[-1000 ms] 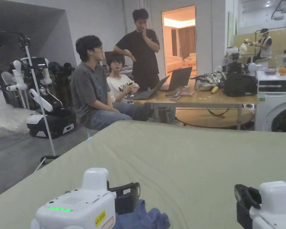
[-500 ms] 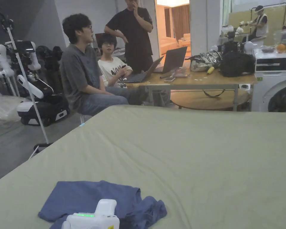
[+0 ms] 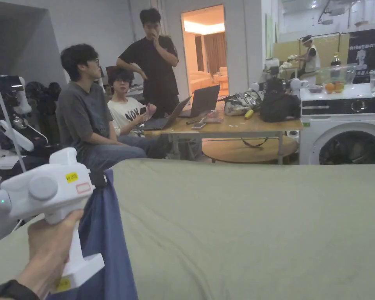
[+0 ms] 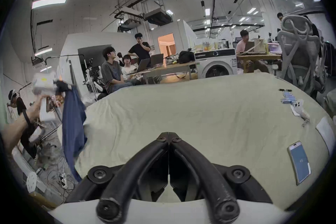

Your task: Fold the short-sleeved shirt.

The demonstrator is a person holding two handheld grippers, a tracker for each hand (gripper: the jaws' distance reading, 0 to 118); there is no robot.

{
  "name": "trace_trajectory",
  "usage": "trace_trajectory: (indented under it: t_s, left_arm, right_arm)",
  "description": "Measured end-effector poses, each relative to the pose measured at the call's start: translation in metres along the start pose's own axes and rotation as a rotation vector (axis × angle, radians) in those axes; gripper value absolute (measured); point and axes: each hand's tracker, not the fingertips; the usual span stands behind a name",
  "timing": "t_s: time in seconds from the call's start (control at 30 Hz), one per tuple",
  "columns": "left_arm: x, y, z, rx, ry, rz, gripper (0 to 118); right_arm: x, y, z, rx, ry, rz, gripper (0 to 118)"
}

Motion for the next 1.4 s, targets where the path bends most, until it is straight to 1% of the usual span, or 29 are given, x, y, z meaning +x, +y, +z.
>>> trace_trajectory:
  t_s: [0.07,0.13,0.2,0.23,0.33,0.37,0.4,0.47,0.5,0.57,0.6,0.63,0.67,0.73,0.77,0.83,0.87,0.9,0.93,1.0,1.03,1.07,1.13,1.2,1.27,1.3,1.33,1.37,1.4]
  left_arm:
    - [0.036,0.039,0.004,0.07,0.009,-0.122,0]
    - [0.077,0.056,0.0,0.076,-0.009,-0.236,0]
    - [0.117,0.048,-0.011,0.082,-0.045,-0.303,0]
    - [0.133,0.039,-0.017,0.077,-0.083,-0.303,0]
    - [0.182,-0.03,-0.041,-0.074,-0.224,-0.258,0]
    - [0.201,-0.066,-0.047,-0.125,-0.262,-0.237,0]
    - [0.223,-0.104,-0.052,-0.242,-0.323,-0.263,0]
    - [0.256,-0.174,-0.053,-0.279,-0.413,-0.273,0]
    - [0.277,-0.206,-0.051,-0.361,-0.484,-0.251,0]
    - [0.319,-0.262,-0.045,-0.443,-0.595,-0.165,0]
    - [0.343,-0.289,-0.039,-0.521,-0.655,-0.167,0]
    - [0.361,-0.311,-0.032,-0.532,-0.687,-0.141,0]
    - [0.389,-0.343,-0.023,-0.638,-0.766,-0.165,0]
    - [0.42,-0.38,0.002,-0.696,-0.852,-0.154,0]
    - [0.437,-0.397,0.016,-0.743,-0.922,-0.222,0]
    - [0.459,-0.42,0.045,-0.748,-0.994,-0.283,0]
    - [0.463,-0.424,0.055,-0.73,-0.989,-0.278,0]
    - [0.463,-0.424,0.055,-0.734,-0.973,-0.274,18]
    - [0.459,-0.421,0.051,-0.747,-0.969,-0.277,58]
    - [0.435,-0.402,0.044,-0.712,-0.986,-0.194,58]
    - [0.422,-0.386,0.045,-0.679,-0.982,-0.186,58]
    - [0.4,-0.365,0.048,-0.593,-0.959,-0.181,58]
    - [0.361,-0.321,0.056,-0.408,-0.878,-0.219,58]
    - [0.313,-0.279,0.067,-0.217,-0.748,-0.205,58]
    - [0.275,-0.244,0.076,-0.127,-0.683,-0.214,58]
    - [0.259,-0.229,0.086,-0.067,-0.599,-0.231,58]
    - [0.243,-0.217,0.095,-0.014,-0.541,-0.243,54]
    - [0.228,-0.208,0.103,0.028,-0.517,-0.248,42]
    - [0.215,-0.2,0.11,0.063,-0.495,-0.259,26]
  right_arm:
    - [0.007,0.002,0.005,0.01,-0.016,-0.002,0]
    - [0.013,0.003,0.011,0.024,-0.046,-0.022,0]
    - [0.017,0.004,0.016,0.02,-0.046,-0.032,0]
    - [0.018,0.003,0.018,0.019,-0.051,-0.034,0]
    - [0.025,0.001,0.026,0.012,-0.062,-0.032,0]
    - [0.026,0.0,0.03,0.014,-0.071,-0.033,0]
    - [0.029,0.0,0.035,0.014,-0.076,-0.033,0]
    - [0.036,0.0,0.043,0.007,-0.092,-0.043,0]
    - [0.039,0.001,0.046,0.0,-0.099,-0.043,0]
    - [0.044,0.001,0.051,0.006,-0.113,-0.047,0]
    - [0.047,0.002,0.055,0.011,-0.121,-0.054,0]
    - [0.049,0.003,0.059,0.017,-0.122,-0.064,0]
    - [0.052,0.004,0.066,0.034,-0.121,-0.09,0]
    - [0.057,0.007,0.076,0.041,-0.107,-0.1,0]
    - [0.057,0.009,0.081,0.044,-0.118,-0.094,0]
    - [0.057,0.012,0.089,0.048,-0.148,-0.056,0]
    - [0.057,0.013,0.092,0.047,-0.159,-0.046,0]
    - [0.057,0.014,0.094,0.042,-0.165,-0.038,0]
    - [0.057,0.014,0.097,0.04,-0.164,-0.03,0]
    - [0.057,0.015,0.099,0.041,-0.162,-0.023,0]
    - [0.057,0.015,0.098,0.041,-0.161,-0.019,0]
    - [0.056,0.016,0.096,0.045,-0.158,-0.008,0]
    - [0.054,0.018,0.085,0.043,-0.163,0.002,0]
    - [0.048,0.02,0.07,0.046,-0.161,0.024,0]
    - [0.04,0.02,0.054,0.08,-0.169,0.053,0]
    - [0.037,0.019,0.045,0.084,-0.161,0.055,0]
    - [0.034,0.02,0.036,0.077,-0.155,0.063,0]
    - [0.029,0.02,0.027,0.061,-0.155,0.087,0]
    - [0.025,0.019,0.02,0.054,-0.168,0.11,0]
